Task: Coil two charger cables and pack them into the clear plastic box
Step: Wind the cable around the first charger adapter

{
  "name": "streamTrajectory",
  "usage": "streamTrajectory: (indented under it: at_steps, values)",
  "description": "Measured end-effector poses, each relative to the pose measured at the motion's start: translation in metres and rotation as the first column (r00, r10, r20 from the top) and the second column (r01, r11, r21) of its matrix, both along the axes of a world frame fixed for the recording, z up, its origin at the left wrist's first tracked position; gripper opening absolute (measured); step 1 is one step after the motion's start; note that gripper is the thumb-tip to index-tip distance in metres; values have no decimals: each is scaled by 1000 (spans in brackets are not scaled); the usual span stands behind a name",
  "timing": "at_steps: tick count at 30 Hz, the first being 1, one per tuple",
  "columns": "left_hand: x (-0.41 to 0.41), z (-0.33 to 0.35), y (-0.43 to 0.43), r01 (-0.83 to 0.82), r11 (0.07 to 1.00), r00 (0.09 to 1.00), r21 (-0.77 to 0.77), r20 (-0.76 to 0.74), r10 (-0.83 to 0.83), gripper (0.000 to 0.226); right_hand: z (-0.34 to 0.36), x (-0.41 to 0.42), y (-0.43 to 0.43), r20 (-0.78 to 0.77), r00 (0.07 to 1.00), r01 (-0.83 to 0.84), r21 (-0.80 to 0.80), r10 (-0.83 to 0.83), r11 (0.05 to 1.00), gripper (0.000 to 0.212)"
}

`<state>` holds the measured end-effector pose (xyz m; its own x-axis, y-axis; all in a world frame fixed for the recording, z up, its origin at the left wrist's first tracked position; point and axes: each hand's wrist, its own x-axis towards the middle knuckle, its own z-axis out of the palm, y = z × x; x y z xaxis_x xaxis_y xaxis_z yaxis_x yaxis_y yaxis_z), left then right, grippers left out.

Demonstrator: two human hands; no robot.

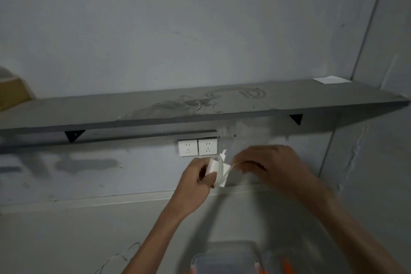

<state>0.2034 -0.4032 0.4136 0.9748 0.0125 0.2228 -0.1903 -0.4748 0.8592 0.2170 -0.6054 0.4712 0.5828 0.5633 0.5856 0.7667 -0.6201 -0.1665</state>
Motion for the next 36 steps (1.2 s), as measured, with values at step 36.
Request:
streamTrajectory:
  at_steps: [36]
  values:
    - [-3, 42, 15, -108, 811, 993, -574, -105, 58, 21, -47, 1, 43, -179, 979, 19, 562, 99, 827, 53]
